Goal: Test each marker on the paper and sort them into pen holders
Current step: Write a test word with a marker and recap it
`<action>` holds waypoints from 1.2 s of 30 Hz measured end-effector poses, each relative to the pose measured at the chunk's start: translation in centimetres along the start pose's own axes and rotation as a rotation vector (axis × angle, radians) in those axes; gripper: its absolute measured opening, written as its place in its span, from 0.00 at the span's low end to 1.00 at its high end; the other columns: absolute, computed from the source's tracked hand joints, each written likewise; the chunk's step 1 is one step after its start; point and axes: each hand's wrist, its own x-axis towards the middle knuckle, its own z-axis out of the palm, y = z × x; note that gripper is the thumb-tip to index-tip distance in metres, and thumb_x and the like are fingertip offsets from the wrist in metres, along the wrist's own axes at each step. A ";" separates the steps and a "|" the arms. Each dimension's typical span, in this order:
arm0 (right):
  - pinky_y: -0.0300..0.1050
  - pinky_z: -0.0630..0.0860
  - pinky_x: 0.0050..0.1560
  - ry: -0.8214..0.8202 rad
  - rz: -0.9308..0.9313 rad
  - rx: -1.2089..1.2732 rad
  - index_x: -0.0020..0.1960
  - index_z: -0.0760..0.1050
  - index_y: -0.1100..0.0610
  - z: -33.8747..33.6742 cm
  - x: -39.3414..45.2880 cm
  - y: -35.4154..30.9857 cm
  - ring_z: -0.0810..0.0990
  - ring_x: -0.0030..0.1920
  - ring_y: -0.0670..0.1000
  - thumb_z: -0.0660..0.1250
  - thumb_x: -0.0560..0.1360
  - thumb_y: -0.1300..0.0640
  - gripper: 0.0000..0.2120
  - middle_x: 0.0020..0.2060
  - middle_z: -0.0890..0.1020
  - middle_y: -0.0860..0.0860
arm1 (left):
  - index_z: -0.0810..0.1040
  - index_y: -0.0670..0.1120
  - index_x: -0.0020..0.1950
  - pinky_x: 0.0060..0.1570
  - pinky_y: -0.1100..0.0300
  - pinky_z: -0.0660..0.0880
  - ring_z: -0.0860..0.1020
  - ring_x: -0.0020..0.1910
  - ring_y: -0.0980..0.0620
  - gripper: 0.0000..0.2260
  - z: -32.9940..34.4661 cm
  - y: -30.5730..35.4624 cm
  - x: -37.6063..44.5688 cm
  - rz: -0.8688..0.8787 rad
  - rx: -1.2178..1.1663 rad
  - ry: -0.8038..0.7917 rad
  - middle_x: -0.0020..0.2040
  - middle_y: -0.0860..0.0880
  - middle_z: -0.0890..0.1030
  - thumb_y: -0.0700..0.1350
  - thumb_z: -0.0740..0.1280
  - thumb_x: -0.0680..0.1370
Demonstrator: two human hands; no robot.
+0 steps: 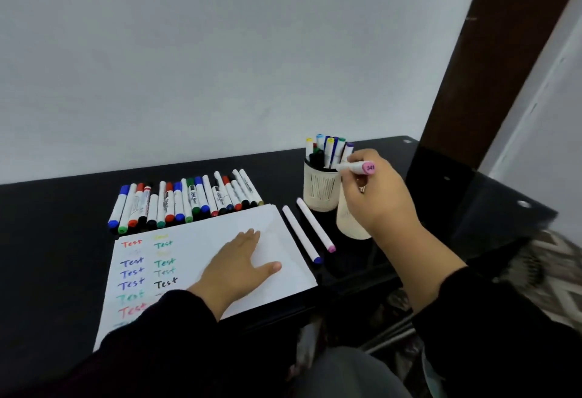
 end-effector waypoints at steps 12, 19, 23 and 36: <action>0.43 0.65 0.41 -0.156 0.127 -0.187 0.43 0.66 0.56 1.0 2.9 4.9 0.70 0.44 0.51 0.60 0.78 0.55 0.07 0.44 0.69 0.51 | 0.51 0.53 0.77 0.73 0.57 0.48 0.48 0.75 0.57 0.35 1.3 -0.2 0.7 -0.006 0.042 0.051 0.77 0.57 0.48 0.66 0.57 0.75; 0.47 0.70 0.41 -0.212 0.128 -0.199 0.47 0.66 0.54 1.9 3.7 5.6 0.74 0.43 0.53 0.60 0.78 0.55 0.04 0.42 0.73 0.50 | 0.51 0.54 0.77 0.72 0.58 0.48 0.49 0.75 0.57 0.34 1.4 -0.3 1.0 -0.023 0.053 0.052 0.77 0.58 0.48 0.66 0.58 0.75; 0.49 0.71 0.49 -0.205 0.116 -0.280 0.48 0.65 0.53 2.0 3.4 5.8 0.74 0.43 0.53 0.59 0.79 0.49 0.08 0.42 0.75 0.48 | 0.50 0.54 0.77 0.72 0.58 0.48 0.48 0.75 0.57 0.34 1.4 -0.3 1.1 -0.027 0.055 0.040 0.77 0.58 0.48 0.65 0.57 0.75; 0.49 0.67 0.54 -0.089 0.088 -0.312 0.62 0.70 0.55 2.2 3.3 5.5 0.72 0.57 0.55 0.60 0.78 0.46 0.17 0.53 0.78 0.52 | 0.51 0.55 0.77 0.72 0.58 0.48 0.48 0.75 0.58 0.34 1.6 -0.5 1.1 -0.033 0.037 0.044 0.77 0.59 0.48 0.66 0.58 0.75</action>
